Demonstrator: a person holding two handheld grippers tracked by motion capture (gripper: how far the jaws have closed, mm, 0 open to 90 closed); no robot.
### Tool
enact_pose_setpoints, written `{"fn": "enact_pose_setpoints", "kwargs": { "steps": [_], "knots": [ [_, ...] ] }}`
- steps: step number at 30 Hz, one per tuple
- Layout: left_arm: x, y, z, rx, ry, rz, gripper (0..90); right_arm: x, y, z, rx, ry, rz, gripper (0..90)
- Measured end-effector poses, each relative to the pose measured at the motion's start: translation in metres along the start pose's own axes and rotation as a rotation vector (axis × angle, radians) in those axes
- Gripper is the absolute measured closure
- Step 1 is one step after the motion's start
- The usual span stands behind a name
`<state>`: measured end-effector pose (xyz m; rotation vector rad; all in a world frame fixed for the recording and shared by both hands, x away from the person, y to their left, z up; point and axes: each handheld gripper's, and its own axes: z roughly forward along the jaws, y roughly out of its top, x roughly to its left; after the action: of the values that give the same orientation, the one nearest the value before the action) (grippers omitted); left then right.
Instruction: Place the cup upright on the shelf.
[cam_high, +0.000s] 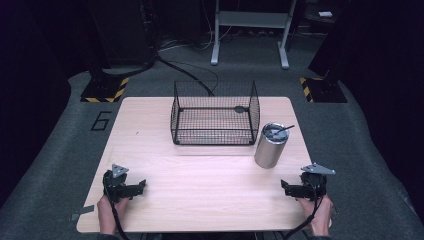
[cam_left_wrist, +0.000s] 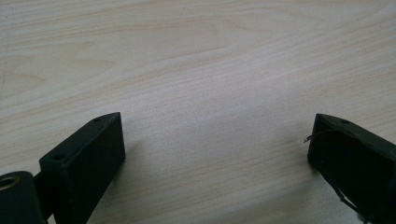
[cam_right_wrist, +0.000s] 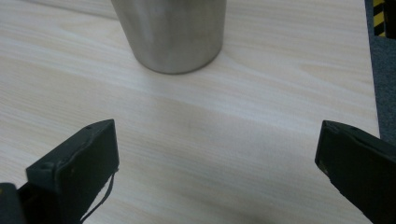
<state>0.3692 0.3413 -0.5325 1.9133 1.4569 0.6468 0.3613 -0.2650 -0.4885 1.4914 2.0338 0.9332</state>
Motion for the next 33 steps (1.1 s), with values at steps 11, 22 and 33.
{"fn": "enact_pose_setpoints", "kwargs": {
  "steps": [11, 22, 33],
  "knots": [
    [0.000, 0.000, 0.000, 0.000, 0.000, 0.001, 3.9, 0.007, 0.035, -0.008, -0.048, 0.033, -0.022, 0.0],
    [0.000, 0.000, 0.000, 0.000, 0.000, -0.001, 3.9, 0.017, 0.062, -0.004, -0.093, 0.042, -0.049, 0.0],
    [0.000, 0.000, 0.000, 0.005, 0.000, 0.001, 3.9, 0.025, 0.086, 0.007, -0.136, 0.034, -0.033, 0.0]
  ]
}}
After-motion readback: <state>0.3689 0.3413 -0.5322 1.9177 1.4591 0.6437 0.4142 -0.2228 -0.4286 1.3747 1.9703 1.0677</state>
